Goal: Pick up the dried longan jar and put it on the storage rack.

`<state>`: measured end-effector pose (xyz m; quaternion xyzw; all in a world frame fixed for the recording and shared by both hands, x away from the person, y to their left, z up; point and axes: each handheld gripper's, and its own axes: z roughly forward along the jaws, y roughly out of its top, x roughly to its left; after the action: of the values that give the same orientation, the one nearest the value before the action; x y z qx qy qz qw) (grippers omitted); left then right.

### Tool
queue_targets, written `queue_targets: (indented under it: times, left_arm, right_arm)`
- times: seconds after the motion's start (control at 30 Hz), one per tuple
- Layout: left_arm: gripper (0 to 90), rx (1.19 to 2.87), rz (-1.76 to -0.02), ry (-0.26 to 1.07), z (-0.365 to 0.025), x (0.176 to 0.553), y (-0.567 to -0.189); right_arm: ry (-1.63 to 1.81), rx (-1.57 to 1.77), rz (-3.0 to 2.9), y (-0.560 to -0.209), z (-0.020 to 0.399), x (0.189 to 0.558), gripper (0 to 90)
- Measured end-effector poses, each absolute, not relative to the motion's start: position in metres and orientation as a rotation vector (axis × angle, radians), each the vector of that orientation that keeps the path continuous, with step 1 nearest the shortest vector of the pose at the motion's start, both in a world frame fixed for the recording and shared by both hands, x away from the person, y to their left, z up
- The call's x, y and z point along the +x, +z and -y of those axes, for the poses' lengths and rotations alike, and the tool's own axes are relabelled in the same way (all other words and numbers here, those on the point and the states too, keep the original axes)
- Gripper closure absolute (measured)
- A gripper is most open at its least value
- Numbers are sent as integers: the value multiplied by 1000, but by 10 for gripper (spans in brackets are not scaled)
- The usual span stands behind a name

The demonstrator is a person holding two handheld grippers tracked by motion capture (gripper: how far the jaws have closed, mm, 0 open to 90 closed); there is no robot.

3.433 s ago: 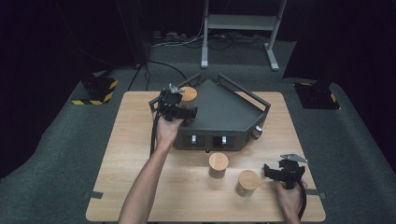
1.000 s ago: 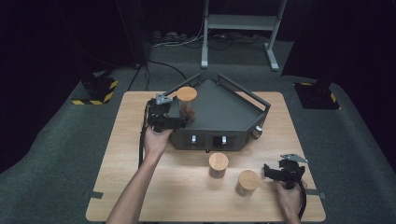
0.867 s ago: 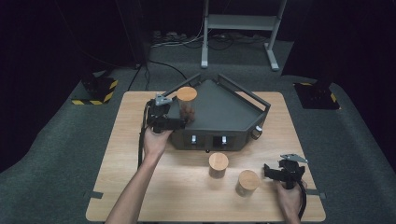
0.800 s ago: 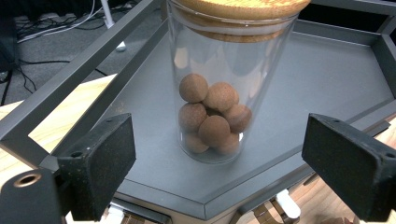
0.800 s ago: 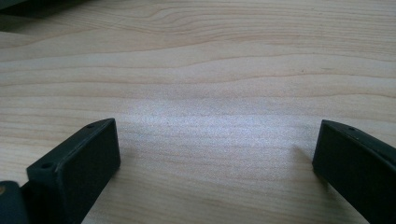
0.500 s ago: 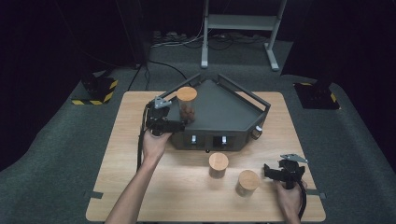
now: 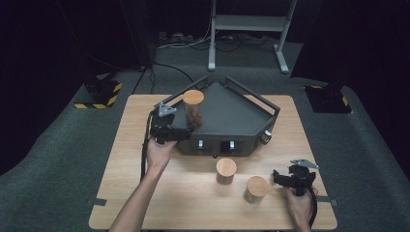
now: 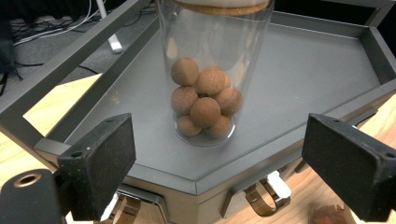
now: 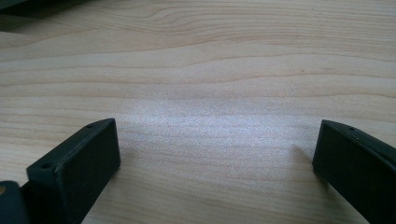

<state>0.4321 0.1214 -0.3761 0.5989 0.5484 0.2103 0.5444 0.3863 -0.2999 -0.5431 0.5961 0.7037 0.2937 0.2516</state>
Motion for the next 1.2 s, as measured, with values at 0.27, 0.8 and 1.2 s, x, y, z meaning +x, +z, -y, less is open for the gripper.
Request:
queue_targets:
  times: [0.27, 0.8, 1.2]
  left_arm:
    - [96, 1410, -1304, 487, -123, 429, -379]
    - [94, 1439, -1290, 517, -124, 419, -390]
    - [87, 1440, -1314, 504, -130, 411, -401]
  right_arm:
    - [799, 1621, -1914, -543, 300, 386, 1]
    - [799, 1621, -1914, -543, 300, 386, 1]
    - [799, 1621, -1914, -543, 300, 386, 1]
